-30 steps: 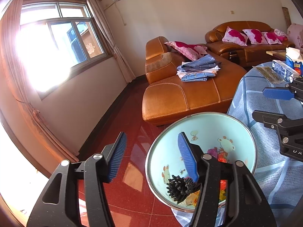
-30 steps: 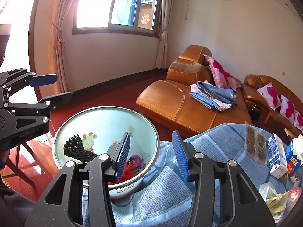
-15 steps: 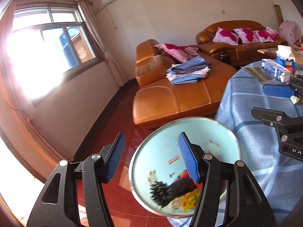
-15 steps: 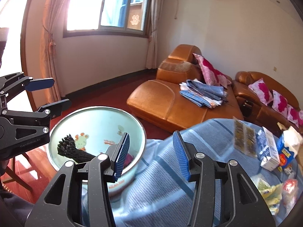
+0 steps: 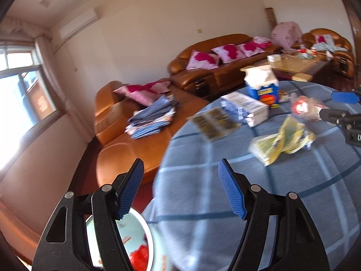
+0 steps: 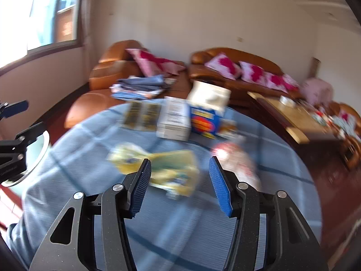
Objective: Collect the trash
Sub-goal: 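Move both grippers back over the table toward the remaining plastic bags, then grasp the clear red-printed bag with the right gripper while the left gripper grasps the yellow-green bag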
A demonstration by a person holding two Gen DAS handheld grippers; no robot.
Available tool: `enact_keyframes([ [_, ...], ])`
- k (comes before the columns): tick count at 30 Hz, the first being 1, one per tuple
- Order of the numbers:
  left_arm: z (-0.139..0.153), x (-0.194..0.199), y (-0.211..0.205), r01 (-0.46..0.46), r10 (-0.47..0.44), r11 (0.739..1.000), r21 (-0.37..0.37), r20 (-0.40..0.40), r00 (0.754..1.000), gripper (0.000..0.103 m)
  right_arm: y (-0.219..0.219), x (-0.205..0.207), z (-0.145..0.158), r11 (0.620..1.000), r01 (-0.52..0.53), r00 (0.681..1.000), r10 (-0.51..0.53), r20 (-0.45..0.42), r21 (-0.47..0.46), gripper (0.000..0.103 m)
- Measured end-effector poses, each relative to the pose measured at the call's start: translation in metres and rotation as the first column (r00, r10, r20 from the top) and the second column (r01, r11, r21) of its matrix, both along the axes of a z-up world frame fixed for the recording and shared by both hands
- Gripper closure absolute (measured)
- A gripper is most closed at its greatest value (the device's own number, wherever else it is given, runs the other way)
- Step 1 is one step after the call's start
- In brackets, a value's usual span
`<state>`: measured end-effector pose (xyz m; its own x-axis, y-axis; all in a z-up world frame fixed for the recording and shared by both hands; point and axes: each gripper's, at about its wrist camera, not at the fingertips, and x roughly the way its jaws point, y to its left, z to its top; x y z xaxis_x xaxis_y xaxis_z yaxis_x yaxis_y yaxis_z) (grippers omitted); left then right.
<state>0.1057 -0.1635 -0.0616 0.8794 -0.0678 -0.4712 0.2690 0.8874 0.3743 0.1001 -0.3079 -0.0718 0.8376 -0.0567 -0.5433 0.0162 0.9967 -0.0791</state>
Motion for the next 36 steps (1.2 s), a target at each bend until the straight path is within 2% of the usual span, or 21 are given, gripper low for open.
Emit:
enact_keyframes([
  [4, -0.010, 0.008, -0.043, 0.086, -0.085, 0.996, 0.019, -0.025, 0.996, 0.035, -0.053, -0.008, -0.008, 0.993, 0.118, 0.993, -0.118, -0.019, 0.025, 0.047],
  [8, -0.022, 0.024, -0.071, 0.128, -0.126, 0.991, 0.027, -0.062, 0.990, 0.034, -0.082, -0.008, -0.015, 0.983, 0.175, 0.984, -0.174, -0.029, 0.056, 0.039],
  [17, -0.041, 0.048, -0.093, 0.177, -0.170, 0.984, 0.036, -0.144, 0.975, 0.035, -0.100, 0.017, -0.025, 0.979, 0.179, 0.982, -0.171, -0.084, 0.099, 0.038],
  [25, -0.049, 0.054, -0.101, 0.222, -0.210, 0.974, 0.041, -0.205, 0.956, 0.036, -0.101, 0.051, -0.041, 0.984, 0.148, 0.973, -0.126, -0.194, 0.103, 0.039],
  [26, -0.050, 0.055, -0.102, 0.233, -0.219, 0.972, 0.040, -0.217, 0.951, 0.044, -0.101, 0.054, -0.044, 0.984, 0.146, 0.970, -0.122, -0.210, 0.103, 0.039],
  [27, -0.052, 0.056, -0.103, 0.248, -0.233, 0.968, 0.036, -0.233, 0.944, 0.050, -0.099, 0.056, -0.046, 0.985, 0.140, 0.968, -0.115, -0.222, 0.101, 0.044],
  [28, -0.054, 0.056, -0.105, 0.262, -0.245, 0.964, 0.037, -0.248, 0.937, 0.056, -0.098, 0.058, -0.048, 0.986, 0.128, 0.967, -0.101, -0.233, 0.105, 0.061],
  [30, -0.055, 0.054, -0.107, 0.276, -0.256, 0.960, 0.052, -0.239, 0.937, 0.068, -0.095, 0.061, -0.052, 0.989, 0.106, 0.962, -0.075, -0.264, 0.104, 0.080],
  [31, -0.055, 0.055, -0.107, 0.287, -0.268, 0.957, 0.038, -0.252, 0.930, 0.085, -0.092, 0.060, -0.052, 0.990, 0.099, 0.964, -0.069, -0.258, 0.103, 0.087],
  [33, -0.054, 0.056, -0.106, 0.276, -0.262, 0.961, 0.020, -0.258, 0.930, 0.088, -0.090, 0.058, -0.051, 0.990, 0.097, 0.965, -0.067, -0.254, 0.106, 0.091],
  [35, -0.052, 0.055, -0.103, 0.271, -0.260, 0.963, 0.005, -0.259, 0.930, 0.102, -0.088, 0.053, -0.048, 0.989, 0.096, 0.969, -0.066, -0.239, 0.114, 0.093],
  [36, -0.050, 0.054, -0.101, 0.263, -0.256, 0.965, -0.002, -0.251, 0.934, 0.102, -0.086, 0.049, -0.046, 0.989, 0.095, 0.971, -0.067, -0.229, 0.113, 0.094],
])
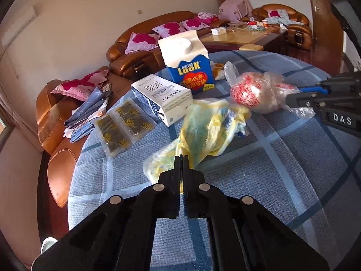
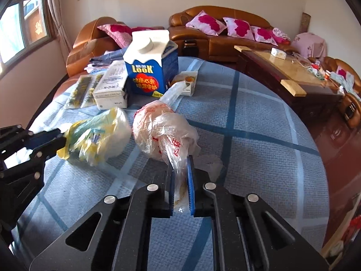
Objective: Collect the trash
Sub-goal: 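Grasp the clear red-printed bag with the right gripper while the left gripper grasps the yellow-green bag, then carry the clear bag and yellow-green bag over the bin with both grippers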
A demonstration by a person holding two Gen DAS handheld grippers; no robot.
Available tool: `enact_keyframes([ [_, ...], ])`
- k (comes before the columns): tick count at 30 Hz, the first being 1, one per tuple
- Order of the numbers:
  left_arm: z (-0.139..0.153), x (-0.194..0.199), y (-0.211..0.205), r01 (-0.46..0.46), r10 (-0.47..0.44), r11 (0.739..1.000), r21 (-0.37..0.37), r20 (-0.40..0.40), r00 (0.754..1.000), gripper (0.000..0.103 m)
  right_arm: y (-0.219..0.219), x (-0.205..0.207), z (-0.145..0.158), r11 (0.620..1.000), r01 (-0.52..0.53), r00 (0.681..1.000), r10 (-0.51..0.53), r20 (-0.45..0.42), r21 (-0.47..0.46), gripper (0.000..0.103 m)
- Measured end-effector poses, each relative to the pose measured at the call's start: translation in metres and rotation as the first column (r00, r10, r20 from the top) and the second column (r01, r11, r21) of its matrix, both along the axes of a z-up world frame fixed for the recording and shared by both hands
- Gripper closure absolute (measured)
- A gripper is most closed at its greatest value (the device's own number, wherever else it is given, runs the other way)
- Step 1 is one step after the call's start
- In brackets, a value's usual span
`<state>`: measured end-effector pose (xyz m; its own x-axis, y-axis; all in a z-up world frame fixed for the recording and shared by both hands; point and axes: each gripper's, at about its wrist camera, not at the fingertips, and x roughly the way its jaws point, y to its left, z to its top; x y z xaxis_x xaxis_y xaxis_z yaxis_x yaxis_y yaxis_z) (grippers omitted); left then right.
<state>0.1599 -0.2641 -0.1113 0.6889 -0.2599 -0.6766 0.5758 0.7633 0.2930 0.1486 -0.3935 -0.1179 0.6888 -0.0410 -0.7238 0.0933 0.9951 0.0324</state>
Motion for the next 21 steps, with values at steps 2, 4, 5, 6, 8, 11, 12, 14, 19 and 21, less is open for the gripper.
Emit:
enact_keyframes([
  [2, 0.005, -0.002, 0.007, -0.011, 0.011, 1.000, -0.017, 0.002, 1.000, 0.102, 0.003, -0.006, 0.003, 1.000, 0.000, 1.000, 0.000, 0.015, 0.002, 0.094],
  [4, 0.010, -0.004, 0.013, -0.023, 0.023, 0.999, -0.028, 0.012, 1.000, 0.102, 0.007, -0.013, 0.007, 1.000, 0.001, 0.999, -0.001, 0.033, 0.012, 0.094],
  [5, 0.013, -0.005, 0.017, -0.029, 0.030, 0.999, -0.037, 0.016, 0.999, 0.102, 0.009, -0.015, 0.009, 1.000, 0.000, 0.999, 0.000, 0.040, 0.015, 0.094],
  [6, 0.017, -0.008, 0.023, -0.038, 0.039, 0.998, -0.048, 0.021, 0.999, 0.102, 0.011, -0.018, 0.010, 1.000, -0.002, 0.999, 0.001, 0.049, 0.018, 0.094],
  [8, 0.024, -0.013, 0.036, -0.062, 0.064, 0.996, -0.071, 0.034, 0.997, 0.102, 0.019, -0.023, 0.016, 1.000, -0.010, 0.997, 0.009, 0.071, 0.024, 0.094],
  [11, 0.034, -0.021, 0.055, -0.101, 0.107, 0.990, -0.096, 0.060, 0.992, 0.102, 0.034, -0.027, 0.024, 0.999, -0.034, 0.994, 0.030, 0.103, 0.033, 0.094],
  [12, 0.037, -0.025, 0.064, -0.123, 0.131, 0.987, -0.102, 0.073, 0.989, 0.102, 0.042, -0.028, 0.027, 0.998, -0.044, 0.992, 0.040, 0.117, 0.033, 0.094],
  [14, 0.042, -0.033, 0.079, -0.160, 0.171, 0.981, -0.109, 0.100, 0.980, 0.102, 0.054, -0.029, 0.032, 0.997, -0.062, 0.988, 0.056, 0.143, 0.038, 0.094],
  [19, 0.054, -0.052, 0.121, -0.253, 0.272, 0.958, -0.135, 0.143, 0.952, 0.102, 0.093, -0.028, 0.042, 0.991, -0.122, 0.975, 0.109, 0.196, 0.057, 0.094],
  [21, 0.057, -0.058, 0.135, -0.280, 0.301, 0.949, -0.145, 0.153, 0.941, 0.102, 0.111, -0.026, 0.043, 0.987, -0.150, 0.968, 0.136, 0.210, 0.054, 0.094],
])
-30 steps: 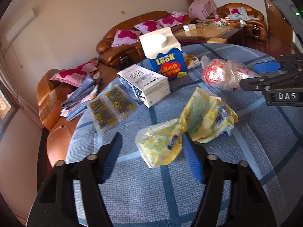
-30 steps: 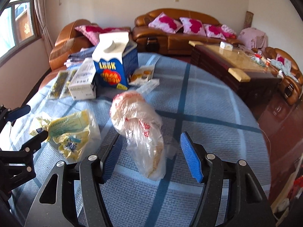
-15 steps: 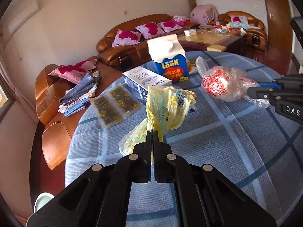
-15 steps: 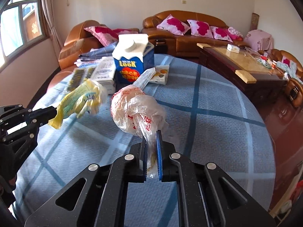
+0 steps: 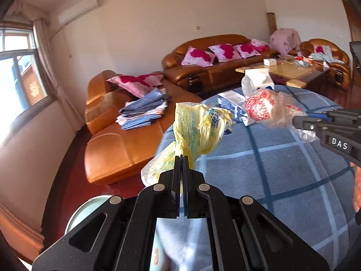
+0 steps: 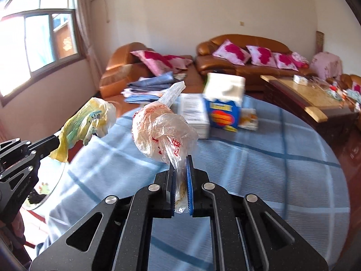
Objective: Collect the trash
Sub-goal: 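Carry the clear bag and yellow-green bag over the bin with both grippers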
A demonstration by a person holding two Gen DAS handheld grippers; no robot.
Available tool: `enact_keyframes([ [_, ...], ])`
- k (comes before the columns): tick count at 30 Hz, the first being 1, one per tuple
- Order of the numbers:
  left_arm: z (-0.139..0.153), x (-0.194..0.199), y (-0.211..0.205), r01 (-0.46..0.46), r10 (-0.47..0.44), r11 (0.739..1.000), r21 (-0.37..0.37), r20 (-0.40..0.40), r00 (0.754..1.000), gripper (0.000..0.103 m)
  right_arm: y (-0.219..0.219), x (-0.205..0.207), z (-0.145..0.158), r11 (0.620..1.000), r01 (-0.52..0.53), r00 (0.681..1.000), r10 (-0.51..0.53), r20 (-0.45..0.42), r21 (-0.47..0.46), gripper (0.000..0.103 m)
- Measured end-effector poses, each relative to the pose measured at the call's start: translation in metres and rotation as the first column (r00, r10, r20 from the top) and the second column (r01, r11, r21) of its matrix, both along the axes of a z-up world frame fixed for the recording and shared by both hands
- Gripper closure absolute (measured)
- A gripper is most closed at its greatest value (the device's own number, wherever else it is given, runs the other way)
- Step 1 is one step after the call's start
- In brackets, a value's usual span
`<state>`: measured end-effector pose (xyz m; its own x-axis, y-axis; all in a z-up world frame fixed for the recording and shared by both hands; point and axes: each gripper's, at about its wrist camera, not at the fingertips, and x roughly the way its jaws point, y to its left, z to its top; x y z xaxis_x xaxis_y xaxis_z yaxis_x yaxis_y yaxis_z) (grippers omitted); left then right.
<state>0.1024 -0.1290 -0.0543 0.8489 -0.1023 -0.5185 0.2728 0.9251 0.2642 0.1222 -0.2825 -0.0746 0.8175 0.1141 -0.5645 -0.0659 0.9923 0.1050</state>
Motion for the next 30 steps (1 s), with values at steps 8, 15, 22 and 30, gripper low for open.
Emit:
enact_keyframes([
  [8, 0.009, -0.014, 0.048, -0.134, 0.135, 0.991, -0.010, 0.040, 0.990, 0.102, 0.058, 0.009, 0.004, 0.993, -0.116, 0.992, 0.116, 0.040, 0.004, 0.094],
  [15, 0.010, -0.022, 0.083, -0.236, 0.236, 0.972, 0.003, 0.055, 0.970, 0.102, 0.096, 0.014, 0.003, 0.980, -0.198, 0.978, 0.198, 0.065, 0.001, 0.094],
  [22, 0.008, -0.028, 0.110, -0.312, 0.310, 0.950, 0.033, 0.057, 0.949, 0.102, 0.128, 0.017, 0.001, 0.962, -0.271, 0.959, 0.271, 0.080, -0.010, 0.094],
  [30, 0.009, -0.031, 0.129, -0.364, 0.360, 0.930, 0.057, 0.064, 0.931, 0.102, 0.154, 0.019, 0.002, 0.941, -0.337, 0.936, 0.338, 0.094, -0.027, 0.094],
])
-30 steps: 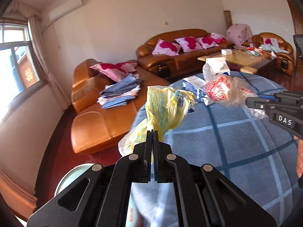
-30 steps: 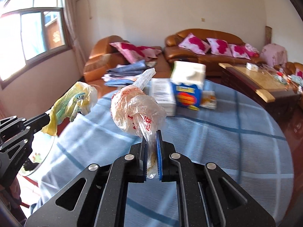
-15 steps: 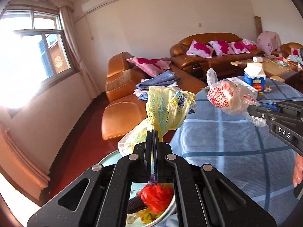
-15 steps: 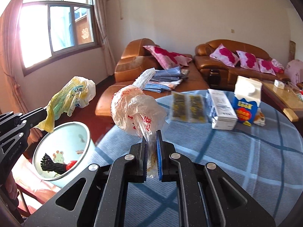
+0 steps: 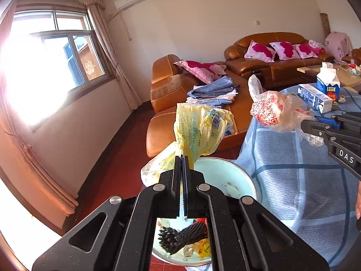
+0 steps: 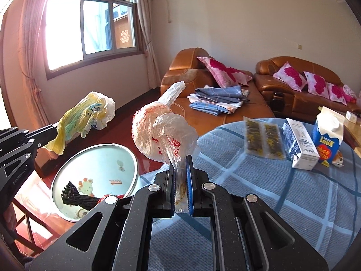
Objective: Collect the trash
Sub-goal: 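Carry the clear bag and yellow-green bag over the bin with both grippers, then hold the clear bag and yellow-green bag above the bin with both grippers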
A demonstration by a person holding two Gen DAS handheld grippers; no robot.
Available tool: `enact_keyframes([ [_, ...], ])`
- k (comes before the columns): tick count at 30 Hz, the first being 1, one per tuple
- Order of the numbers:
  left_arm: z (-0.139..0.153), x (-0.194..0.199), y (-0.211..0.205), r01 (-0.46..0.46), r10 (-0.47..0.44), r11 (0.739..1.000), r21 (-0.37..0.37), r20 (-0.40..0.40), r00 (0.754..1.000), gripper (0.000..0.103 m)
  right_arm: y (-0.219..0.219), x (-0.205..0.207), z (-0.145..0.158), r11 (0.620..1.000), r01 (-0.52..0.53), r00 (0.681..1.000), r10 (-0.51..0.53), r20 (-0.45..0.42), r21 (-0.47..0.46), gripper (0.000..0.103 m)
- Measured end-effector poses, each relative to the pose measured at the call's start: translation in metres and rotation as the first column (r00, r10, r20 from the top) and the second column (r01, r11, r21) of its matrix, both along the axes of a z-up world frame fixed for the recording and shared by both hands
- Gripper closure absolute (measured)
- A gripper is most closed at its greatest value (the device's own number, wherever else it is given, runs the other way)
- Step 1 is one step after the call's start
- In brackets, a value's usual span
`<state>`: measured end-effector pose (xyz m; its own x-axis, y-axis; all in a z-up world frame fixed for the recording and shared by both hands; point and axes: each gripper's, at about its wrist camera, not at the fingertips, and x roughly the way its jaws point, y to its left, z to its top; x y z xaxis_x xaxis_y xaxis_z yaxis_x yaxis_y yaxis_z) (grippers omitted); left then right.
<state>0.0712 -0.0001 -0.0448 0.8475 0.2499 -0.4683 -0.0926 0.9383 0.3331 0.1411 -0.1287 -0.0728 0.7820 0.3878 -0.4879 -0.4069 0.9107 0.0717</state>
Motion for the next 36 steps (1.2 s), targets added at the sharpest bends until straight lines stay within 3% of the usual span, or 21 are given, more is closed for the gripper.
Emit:
enact_keyframes([
  [36, -0.005, -0.002, 0.024, -0.107, 0.109, 0.991, 0.079, -0.023, 0.994, 0.102, 0.046, 0.005, -0.003, 0.986, -0.152, 0.987, 0.155, 0.052, -0.064, 0.094],
])
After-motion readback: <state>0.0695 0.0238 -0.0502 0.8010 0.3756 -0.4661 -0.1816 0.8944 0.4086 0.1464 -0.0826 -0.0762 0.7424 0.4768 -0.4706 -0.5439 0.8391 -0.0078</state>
